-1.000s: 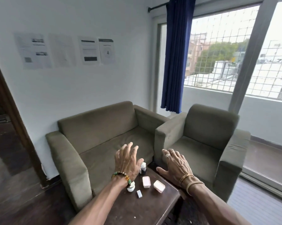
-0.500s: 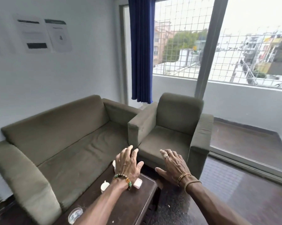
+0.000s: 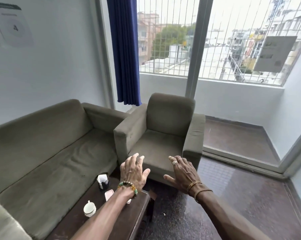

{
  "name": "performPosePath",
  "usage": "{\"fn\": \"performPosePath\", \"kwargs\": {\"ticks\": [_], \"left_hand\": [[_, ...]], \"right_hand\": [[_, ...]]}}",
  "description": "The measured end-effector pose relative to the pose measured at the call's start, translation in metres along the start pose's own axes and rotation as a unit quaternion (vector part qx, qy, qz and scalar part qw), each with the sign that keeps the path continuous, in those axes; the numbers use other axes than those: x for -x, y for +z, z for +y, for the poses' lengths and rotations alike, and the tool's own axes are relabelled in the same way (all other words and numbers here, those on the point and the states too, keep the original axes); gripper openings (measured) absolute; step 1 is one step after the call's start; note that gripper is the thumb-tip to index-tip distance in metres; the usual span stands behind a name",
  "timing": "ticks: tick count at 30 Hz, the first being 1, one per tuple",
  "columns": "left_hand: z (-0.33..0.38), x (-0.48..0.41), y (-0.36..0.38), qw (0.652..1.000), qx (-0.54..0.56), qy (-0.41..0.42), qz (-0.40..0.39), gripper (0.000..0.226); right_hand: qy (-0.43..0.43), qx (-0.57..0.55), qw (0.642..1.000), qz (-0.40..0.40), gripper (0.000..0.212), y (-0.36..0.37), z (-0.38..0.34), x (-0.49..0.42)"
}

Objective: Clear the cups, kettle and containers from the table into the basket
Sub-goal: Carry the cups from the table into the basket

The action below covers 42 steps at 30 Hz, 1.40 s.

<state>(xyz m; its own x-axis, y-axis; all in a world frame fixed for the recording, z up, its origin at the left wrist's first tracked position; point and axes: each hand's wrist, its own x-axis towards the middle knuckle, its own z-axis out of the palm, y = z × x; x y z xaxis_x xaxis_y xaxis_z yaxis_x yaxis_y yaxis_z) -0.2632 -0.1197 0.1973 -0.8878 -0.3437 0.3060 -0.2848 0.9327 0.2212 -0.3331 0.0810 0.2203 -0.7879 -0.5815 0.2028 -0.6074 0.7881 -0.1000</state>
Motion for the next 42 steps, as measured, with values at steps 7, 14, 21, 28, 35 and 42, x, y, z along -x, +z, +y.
{"fn": "performPosePath", "kwargs": {"ticks": [7,14,21,28,35,42], "left_hand": [[0.034,-0.005,0.043,0.998,-0.002,-0.007,-0.067,0.062],[0.068,-0.017,0.059,0.996,0.003,-0.009,-0.088,0.063],[0.057,-0.037,0.072,0.994,0.017,-0.026,-0.101,0.06],[0.006,-0.063,0.101,0.988,0.013,-0.061,-0.14,0.057],[-0.061,-0.112,0.102,0.983,0.045,-0.12,-0.132,0.054],[-0.136,-0.134,0.105,0.972,0.046,-0.188,-0.131,0.052]], "right_hand": [[-0.005,0.004,1.0,-0.03,0.08,0.025,0.061,-0.009],[-0.013,-0.008,1.0,-0.025,0.079,0.02,0.095,-0.035],[-0.028,-0.019,0.998,-0.05,0.08,0.04,0.091,-0.063],[-0.057,-0.015,0.992,-0.112,0.08,0.082,0.063,-0.105],[-0.098,-0.017,0.987,-0.124,0.08,0.103,0.017,-0.19],[-0.155,-0.038,0.976,-0.148,0.079,0.136,-0.049,-0.248]]}}
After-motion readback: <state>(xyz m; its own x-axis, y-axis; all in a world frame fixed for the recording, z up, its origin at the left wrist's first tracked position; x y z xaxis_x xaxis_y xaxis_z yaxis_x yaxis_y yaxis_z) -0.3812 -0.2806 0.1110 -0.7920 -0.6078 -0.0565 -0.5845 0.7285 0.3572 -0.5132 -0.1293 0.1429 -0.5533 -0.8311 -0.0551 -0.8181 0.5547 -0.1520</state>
